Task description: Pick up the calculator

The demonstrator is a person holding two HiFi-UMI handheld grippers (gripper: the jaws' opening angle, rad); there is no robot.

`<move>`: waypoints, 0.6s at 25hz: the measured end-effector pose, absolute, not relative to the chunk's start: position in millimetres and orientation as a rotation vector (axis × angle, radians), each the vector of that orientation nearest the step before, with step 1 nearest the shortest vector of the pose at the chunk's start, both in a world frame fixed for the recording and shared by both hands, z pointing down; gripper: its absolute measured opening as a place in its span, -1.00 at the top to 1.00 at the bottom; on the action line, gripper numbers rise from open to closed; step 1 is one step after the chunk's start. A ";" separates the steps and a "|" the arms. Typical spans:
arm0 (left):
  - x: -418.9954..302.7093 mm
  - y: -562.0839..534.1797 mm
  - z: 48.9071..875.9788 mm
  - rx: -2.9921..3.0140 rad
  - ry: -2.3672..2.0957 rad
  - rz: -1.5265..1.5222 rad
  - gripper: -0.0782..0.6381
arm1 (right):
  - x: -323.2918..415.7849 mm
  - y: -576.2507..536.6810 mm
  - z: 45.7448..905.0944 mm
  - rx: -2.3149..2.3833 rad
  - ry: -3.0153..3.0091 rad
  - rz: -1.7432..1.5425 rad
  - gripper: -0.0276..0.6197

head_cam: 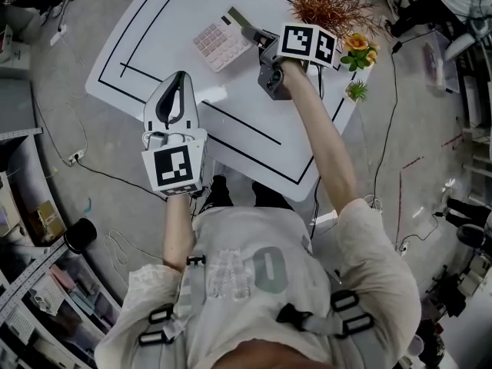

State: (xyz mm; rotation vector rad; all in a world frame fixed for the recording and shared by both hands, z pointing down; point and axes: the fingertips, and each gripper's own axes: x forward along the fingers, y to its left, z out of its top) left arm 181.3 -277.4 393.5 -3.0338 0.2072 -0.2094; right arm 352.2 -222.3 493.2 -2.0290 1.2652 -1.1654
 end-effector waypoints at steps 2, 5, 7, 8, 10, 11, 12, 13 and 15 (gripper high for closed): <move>179.2 -276.6 380.2 -3.025 0.205 -0.165 0.72 | 353.4 -217.2 474.1 -2.060 1.265 -1.108 0.68; 175.9 -276.6 360.4 -3.021 0.211 -0.115 0.72 | 354.5 -207.8 445.8 -2.114 1.255 -1.012 0.68; 170.6 -274.5 350.6 -3.019 0.215 -0.090 0.72 | 348.4 -197.0 431.1 -2.142 1.242 -0.962 0.68; 167.9 -273.0 346.2 -3.016 0.215 -0.075 0.72 | 344.2 -190.9 424.1 -2.160 1.237 -0.936 0.69; 164.9 -269.9 336.2 -3.012 0.211 -0.046 0.72 | 337.7 -179.0 407.4 -2.216 1.230 -0.865 0.69; 164.8 -268.5 330.4 -3.008 0.206 -0.025 0.72 | 335.4 -173.3 397.6 -2.252 1.228 -0.819 0.69; 164.7 -267.1 324.5 -3.002 0.202 -0.003 0.72 | 332.8 -167.6 387.6 -2.291 1.225 -0.771 0.69; 164.1 -265.6 319.1 -2.995 0.198 0.015 0.72 | 329.3 -161.5 378.0 -2.328 1.221 -0.722 0.69; 161.5 -261.2 310.1 -2.986 0.191 0.041 0.72 | 319.3 -148.6 360.9 -2.398 1.209 -0.629 0.69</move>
